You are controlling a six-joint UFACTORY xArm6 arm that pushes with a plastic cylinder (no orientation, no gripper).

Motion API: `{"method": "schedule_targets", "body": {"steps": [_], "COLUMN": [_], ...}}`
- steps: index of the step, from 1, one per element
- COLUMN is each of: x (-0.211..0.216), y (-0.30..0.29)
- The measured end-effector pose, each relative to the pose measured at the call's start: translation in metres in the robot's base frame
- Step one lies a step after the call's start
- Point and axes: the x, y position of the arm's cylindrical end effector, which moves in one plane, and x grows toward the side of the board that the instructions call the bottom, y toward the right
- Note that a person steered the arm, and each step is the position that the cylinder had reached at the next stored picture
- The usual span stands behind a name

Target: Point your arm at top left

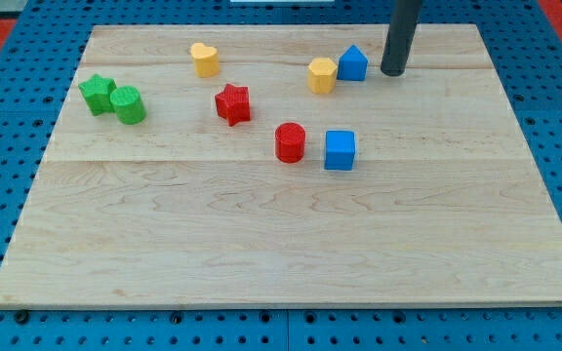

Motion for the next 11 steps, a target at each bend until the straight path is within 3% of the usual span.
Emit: {"method": "schedule_targets", "body": {"steps": [3,9,11], "x": [-0.039,-0.040,-0.057], "y": [-0.002,0.008,0.010]}}
